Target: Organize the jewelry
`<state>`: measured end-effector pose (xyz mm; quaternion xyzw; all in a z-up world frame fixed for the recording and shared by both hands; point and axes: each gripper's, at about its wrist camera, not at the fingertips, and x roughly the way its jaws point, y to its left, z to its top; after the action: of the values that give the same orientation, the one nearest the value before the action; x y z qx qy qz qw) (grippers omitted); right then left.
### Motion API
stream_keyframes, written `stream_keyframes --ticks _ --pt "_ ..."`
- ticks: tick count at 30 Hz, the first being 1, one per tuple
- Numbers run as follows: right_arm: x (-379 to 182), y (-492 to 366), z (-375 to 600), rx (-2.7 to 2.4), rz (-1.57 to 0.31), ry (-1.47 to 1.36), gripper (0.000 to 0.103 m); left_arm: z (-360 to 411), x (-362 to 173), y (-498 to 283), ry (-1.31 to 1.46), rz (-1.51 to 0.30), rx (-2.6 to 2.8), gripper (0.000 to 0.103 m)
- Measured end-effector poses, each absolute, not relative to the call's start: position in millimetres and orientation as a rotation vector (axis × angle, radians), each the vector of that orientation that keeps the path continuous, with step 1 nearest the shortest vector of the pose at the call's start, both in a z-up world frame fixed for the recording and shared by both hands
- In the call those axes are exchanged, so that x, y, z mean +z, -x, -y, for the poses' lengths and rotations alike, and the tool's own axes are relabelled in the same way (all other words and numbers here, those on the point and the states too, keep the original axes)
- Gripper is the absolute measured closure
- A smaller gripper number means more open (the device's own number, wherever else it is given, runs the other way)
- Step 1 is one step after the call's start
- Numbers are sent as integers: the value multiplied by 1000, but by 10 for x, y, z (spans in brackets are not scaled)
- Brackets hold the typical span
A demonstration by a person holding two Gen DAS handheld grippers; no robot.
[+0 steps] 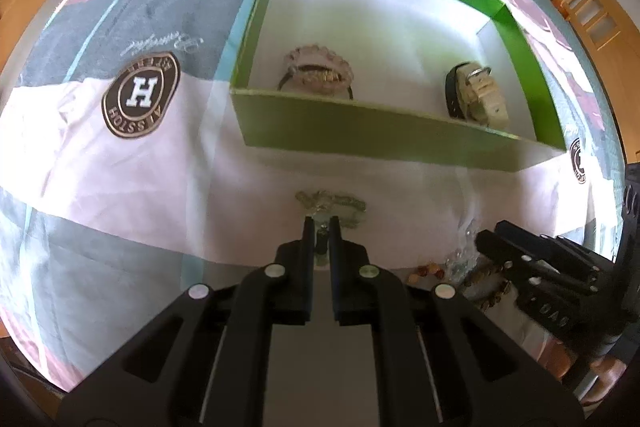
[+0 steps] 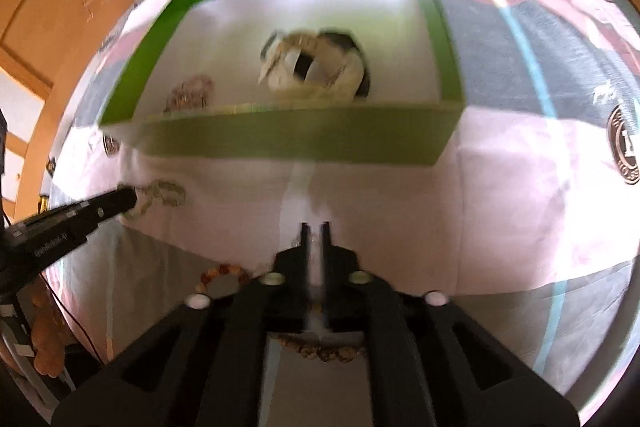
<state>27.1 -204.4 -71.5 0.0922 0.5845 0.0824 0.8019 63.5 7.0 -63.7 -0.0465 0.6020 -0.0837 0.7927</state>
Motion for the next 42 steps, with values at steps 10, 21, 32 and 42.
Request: stream_keyframes --ticks 10,21,32,42 --pt "-911 -243 1826 164 -1292 -94 88 -136 -674 -659 95 -1296 -129 66" --pt "-675 -272 2071 168 -1231 -204 103 -80 -778 -664 58 -1327 -149 66" --pt "-926 -275 1720 178 -1301 -70 71 124 -969 -648 10 -1372 -185 93" --pt "-743 -271 1748 259 -1249 -141 96 17 -523 -632 88 -1195 -229 96"
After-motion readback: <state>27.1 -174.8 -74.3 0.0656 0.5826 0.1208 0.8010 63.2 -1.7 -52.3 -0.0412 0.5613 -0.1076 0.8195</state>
